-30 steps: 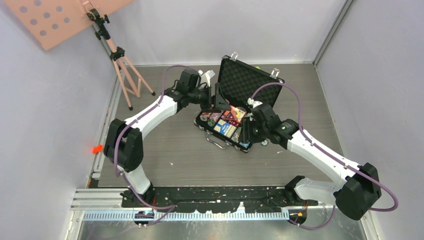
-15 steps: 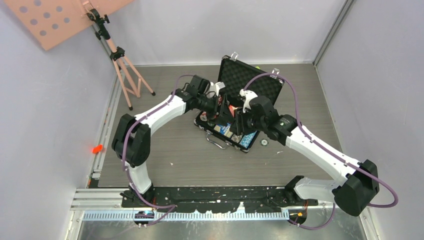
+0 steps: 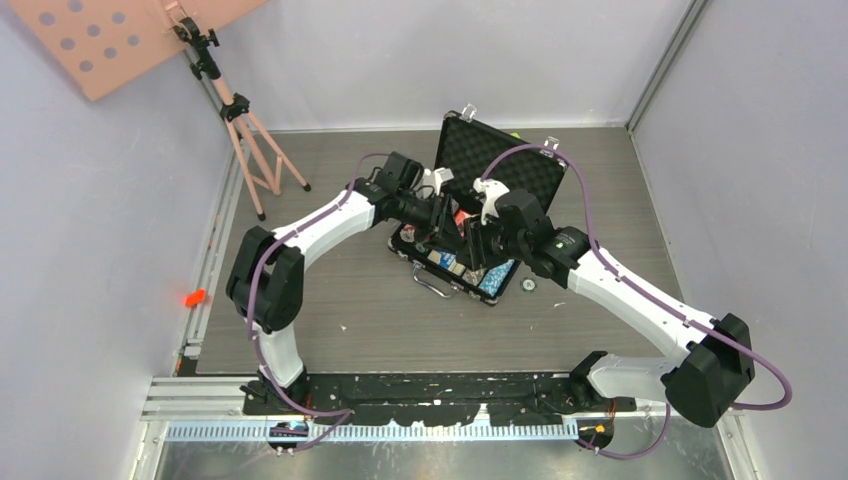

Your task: Pack up texas hold em set

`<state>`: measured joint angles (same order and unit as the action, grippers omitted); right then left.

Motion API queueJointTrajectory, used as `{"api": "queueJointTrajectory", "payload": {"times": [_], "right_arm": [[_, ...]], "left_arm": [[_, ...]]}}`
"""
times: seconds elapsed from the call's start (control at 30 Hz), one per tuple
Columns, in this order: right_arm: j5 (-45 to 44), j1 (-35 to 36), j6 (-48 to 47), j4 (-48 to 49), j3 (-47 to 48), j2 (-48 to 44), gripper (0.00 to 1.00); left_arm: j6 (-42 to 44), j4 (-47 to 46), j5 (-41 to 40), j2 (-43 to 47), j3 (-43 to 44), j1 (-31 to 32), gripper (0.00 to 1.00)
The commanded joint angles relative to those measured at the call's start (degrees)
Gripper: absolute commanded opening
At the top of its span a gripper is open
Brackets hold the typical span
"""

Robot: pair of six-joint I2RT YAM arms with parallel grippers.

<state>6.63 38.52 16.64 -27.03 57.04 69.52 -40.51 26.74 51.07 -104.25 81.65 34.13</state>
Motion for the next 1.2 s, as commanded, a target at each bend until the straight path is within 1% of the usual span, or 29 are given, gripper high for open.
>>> {"api": "queueJointTrajectory", "payload": {"times": [0.0,0.07,0.1,0.13,0.17,0.2,0.23,0.27,0.3,0.33,0.37,0.43,0.53,0.63,0.7,0.77,0.8,0.83,0.87,0.93,0.97,1.1,1.13,1.17], "right_arm": [[1.87,0.39,-0.99,3.73,3.07,0.36,0.18],[2.15,0.38,-1.06,4.01,2.91,0.43,0.18],[2.33,0.39,-1.08,4.09,2.87,0.38,0.18],[2.42,0.41,-1.08,4.24,2.76,0.30,0.18],[2.55,0.41,-1.15,4.30,2.70,0.24,0.19],[2.52,0.41,-1.17,4.18,2.61,0.09,0.21],[2.38,0.41,-1.17,4.05,2.58,0.00,0.36],[1.66,0.41,-1.09,3.92,2.41,-0.33,0.45],[1.12,0.41,-0.96,3.87,2.26,-0.56,0.60],[-0.26,0.39,-0.53,4.01,1.73,-1.37,0.67],[-1.34,0.40,-0.19,4.14,1.35,-1.87,0.78],[-5.28,0.41,1.11,5.05,-0.24,-4.37,0.86],[-14.80,0.41,3.50,7.76,-4.38,-10.32,0.90],[-21.59,0.41,5.21,9.47,-9.04,-15.42,0.91],[-26.27,0.41,6.53,9.72,-10.52,-18.45,0.91],[-29.80,0.32,7.51,9.57,-11.88,-21.17,0.91],[-30.30,0.32,8.14,9.51,-12.22,-21.70,0.91],[-30.90,0.28,8.67,9.46,-12.87,-22.65,0.91],[-31.20,0.30,8.93,9.41,-13.16,-23.05,0.91],[-31.73,0.32,9.57,9.32,-13.96,-24.05,0.91],[-31.87,0.32,9.77,9.13,-14.34,-24.62,0.91],[-33.03,0.32,10.39,8.15,-15.11,-26.34,0.91],[-33.11,0.32,10.58,8.05,-15.29,-26.79,0.91],[-33.14,0.30,11.06,7.98,-15.77,-27.72,0.91]], "left_arm": [[-0.03,1.20,1.14,-1.04,2.20,0.62,0.30],[-0.01,1.16,0.83,-1.06,2.12,0.67,0.29],[-0.01,1.20,0.71,-1.06,2.11,0.63,0.26],[0.05,1.21,0.68,-1.06,2.11,0.66,0.19],[0.00,1.11,0.51,-1.00,2.11,0.65,0.08],[-0.01,1.07,0.21,-0.90,2.07,0.60,0.01],[-0.01,1.05,-0.14,-0.73,1.99,0.67,0.00],[0.18,1.03,-0.88,-0.31,1.88,0.67,0.00],[0.44,1.20,-2.17,0.23,1.67,0.67,0.00],[0.88,2.00,-4.31,0.73,1.54,0.68,0.00],[1.34,3.00,-6.94,1.27,1.59,0.63,0.00],[1.26,5.09,-12.25,2.23,1.40,0.59,0.00],[-1.49,5.18,-18.72,3.76,0.04,0.71,0.00],[-5.82,2.02,-26.69,6.27,-2.89,2.04,0.00],[-9.66,1.85,-36.23,8.08,-4.11,4.26,0.00],[-15.97,7.00,-50.39,9.20,-2.54,6.69,0.00],[-20.94,10.93,-56.43,9.19,-0.74,8.06,0.00],[-24.95,16.29,-62.31,8.85,1.56,9.68,0.00],[-27.99,20.87,-66.18,8.41,4.11,10.59,0.00],[-33.00,25.66,-71.71,8.42,6.36,12.00,0.00],[-35.23,25.83,-74.05,9.24,5.76,12.46,0.00],[-45.50,19.52,-79.68,14.18,-2.93,12.89,0.00],[-47.96,19.24,-81.78,14.97,-4.42,12.89,0.00],[-50.78,20.98,-83.56,15.12,-4.69,12.89,0.00]]}}
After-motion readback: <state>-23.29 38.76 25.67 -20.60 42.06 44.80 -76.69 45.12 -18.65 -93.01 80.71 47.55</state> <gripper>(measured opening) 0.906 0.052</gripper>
